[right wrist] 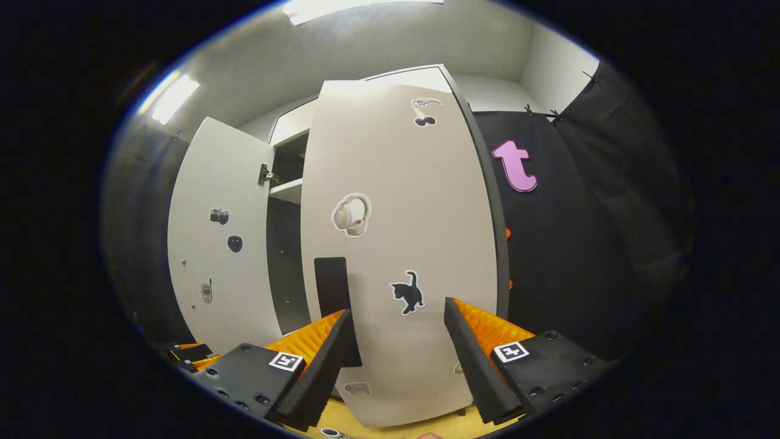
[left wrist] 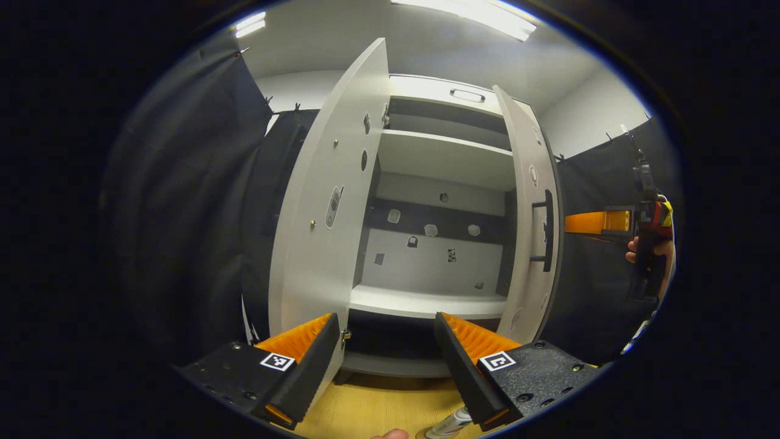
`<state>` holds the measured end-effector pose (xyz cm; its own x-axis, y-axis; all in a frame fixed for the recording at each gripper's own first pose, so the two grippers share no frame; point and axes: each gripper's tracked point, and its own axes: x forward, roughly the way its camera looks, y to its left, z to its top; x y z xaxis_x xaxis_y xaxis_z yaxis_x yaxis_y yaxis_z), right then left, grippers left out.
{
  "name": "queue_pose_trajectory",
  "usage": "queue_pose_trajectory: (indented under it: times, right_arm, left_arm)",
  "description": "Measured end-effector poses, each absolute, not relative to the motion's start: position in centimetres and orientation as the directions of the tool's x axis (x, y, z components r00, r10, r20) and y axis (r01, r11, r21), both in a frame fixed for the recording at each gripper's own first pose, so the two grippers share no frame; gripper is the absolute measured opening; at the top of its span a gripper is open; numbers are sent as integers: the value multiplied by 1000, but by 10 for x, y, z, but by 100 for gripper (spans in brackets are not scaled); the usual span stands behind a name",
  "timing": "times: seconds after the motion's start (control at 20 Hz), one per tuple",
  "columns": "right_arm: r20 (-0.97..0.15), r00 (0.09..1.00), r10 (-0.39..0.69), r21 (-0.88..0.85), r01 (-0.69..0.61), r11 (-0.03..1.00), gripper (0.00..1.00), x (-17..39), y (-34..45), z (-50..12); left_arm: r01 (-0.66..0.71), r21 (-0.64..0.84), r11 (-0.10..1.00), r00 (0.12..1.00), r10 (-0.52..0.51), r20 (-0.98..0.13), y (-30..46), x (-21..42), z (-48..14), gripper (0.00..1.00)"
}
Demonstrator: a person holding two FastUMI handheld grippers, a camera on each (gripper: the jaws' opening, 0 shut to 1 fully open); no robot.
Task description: Grasp the bottle in the cabinet with the left hand and place it on the coaster, then close the right door with the right hand and the left door with the left hand.
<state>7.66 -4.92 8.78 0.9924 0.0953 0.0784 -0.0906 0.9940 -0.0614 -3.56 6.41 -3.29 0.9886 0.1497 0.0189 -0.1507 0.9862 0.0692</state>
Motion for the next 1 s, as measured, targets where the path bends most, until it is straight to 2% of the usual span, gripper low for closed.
queue_pose_trajectory:
  times: [0.1,0.15,0.2,0.6,0.95,1.0]
  right_arm:
    - [71,992,101,-64,-96,993,98,81,-45,85]
    - [66,993,101,-66,-97,993,98,83,-44,83]
    - [60,993,102,-67,-98,993,98,86,-43,81]
    - [26,995,93,-73,-91,993,97,118,-30,70]
    - [45,998,33,-167,-25,986,97,145,-20,71]
    - [49,998,26,-165,-18,986,96,146,-19,71]
  left_arm:
    - [-156,72,985,988,156,14,67,-36,-33,95]
    - [-158,74,985,987,157,14,67,-36,-33,92]
    - [-160,75,984,987,159,16,67,-37,-32,95]
    - [-207,60,976,977,204,58,84,-52,-10,95]
    - [-392,37,919,911,383,151,140,-95,39,94]
    - [-424,42,905,897,413,159,151,-101,45,91]
